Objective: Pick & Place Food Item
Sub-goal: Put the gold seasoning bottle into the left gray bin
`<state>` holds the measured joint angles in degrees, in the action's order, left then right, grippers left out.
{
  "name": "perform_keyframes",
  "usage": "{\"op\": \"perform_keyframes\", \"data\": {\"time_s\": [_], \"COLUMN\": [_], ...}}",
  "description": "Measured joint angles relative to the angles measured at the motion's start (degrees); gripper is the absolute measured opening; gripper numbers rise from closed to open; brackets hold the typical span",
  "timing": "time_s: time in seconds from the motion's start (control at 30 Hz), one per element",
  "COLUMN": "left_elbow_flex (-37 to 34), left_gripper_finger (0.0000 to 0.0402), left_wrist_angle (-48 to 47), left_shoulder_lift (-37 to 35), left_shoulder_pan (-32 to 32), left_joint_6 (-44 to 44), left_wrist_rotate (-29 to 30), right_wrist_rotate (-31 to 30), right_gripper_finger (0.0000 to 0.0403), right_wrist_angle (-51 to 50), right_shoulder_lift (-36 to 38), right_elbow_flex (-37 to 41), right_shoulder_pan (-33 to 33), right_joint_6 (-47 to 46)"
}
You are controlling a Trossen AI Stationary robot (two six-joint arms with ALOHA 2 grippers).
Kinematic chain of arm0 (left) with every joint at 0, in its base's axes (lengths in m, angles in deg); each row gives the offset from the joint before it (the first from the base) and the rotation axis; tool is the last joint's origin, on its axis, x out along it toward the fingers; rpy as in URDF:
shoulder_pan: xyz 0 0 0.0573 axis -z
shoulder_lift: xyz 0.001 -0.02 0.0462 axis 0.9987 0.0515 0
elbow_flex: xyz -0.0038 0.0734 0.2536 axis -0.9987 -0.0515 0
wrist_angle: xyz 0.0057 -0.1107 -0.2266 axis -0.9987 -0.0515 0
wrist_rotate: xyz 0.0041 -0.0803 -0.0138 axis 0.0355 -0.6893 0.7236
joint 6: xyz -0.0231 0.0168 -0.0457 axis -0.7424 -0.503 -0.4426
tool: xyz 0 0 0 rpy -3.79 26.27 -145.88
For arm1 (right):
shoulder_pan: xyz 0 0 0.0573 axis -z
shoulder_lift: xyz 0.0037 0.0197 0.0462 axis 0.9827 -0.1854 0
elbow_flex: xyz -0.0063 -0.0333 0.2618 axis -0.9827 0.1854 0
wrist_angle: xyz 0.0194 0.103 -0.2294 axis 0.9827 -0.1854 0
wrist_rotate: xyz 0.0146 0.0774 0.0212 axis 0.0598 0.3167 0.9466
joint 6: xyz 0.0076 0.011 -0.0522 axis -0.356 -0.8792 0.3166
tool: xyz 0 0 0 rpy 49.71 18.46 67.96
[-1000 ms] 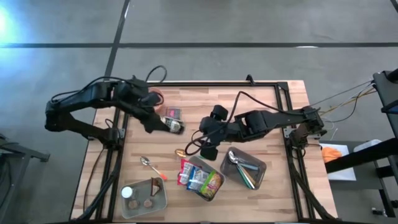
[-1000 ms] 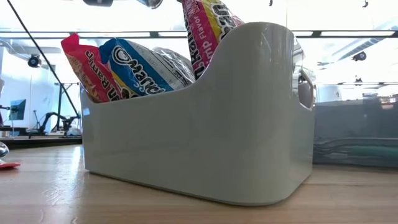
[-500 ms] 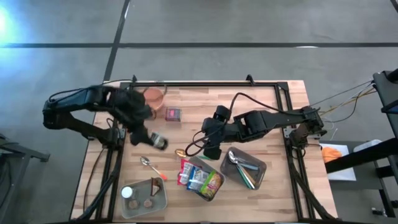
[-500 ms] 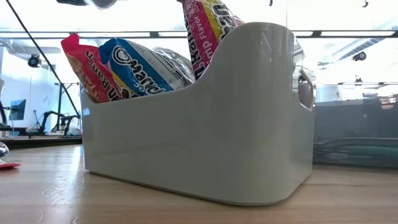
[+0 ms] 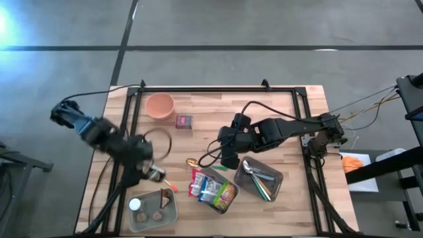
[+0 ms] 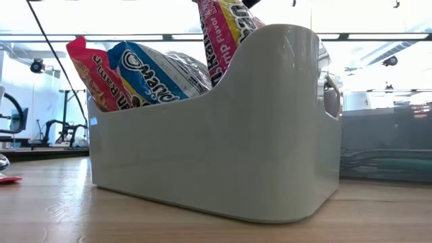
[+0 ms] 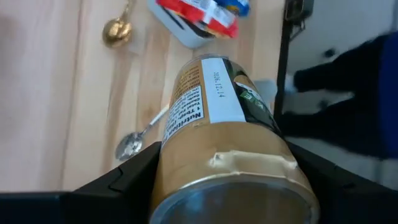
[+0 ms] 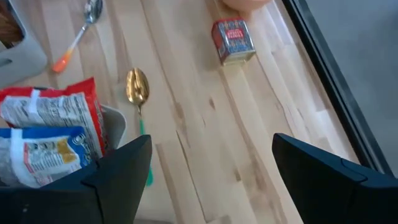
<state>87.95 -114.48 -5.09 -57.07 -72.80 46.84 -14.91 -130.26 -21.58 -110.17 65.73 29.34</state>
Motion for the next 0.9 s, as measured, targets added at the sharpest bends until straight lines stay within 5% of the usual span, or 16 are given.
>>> {"op": "perform_keyframes", "data": {"time_s": [0.23, 0.5, 0.9], "left_elbow_flex": [0.0, 0.0, -0.5], "left_gripper_finger": [0.0269, 0.0269, 0.0269], "left_wrist_angle": [0.0, -0.4, -0.2], "left_shoulder_lift": [7.0, 13.9, 15.4], "left_shoulder_pan": [11.5, 12.6, 13.1], "left_joint_6": [-0.1, -0.1, -6.7], "left_wrist_rotate": [0.1, -5.3, -5.8], "right_wrist_rotate": [0.0, 0.1, 1.9], "right_gripper_finger": [0.0331, 0.0331, 0.0332], "right_wrist_angle": [-0.3, -0.3, -0.2], "right_shoulder_lift": [0.0, 0.0, 0.0], "right_elbow_flex": [0.8, 2.5, 4.6], "right_shoulder_pan": [0.0, 0.0, -0.4], "right_joint_6": [0.4, 0.5, -0.3]}}
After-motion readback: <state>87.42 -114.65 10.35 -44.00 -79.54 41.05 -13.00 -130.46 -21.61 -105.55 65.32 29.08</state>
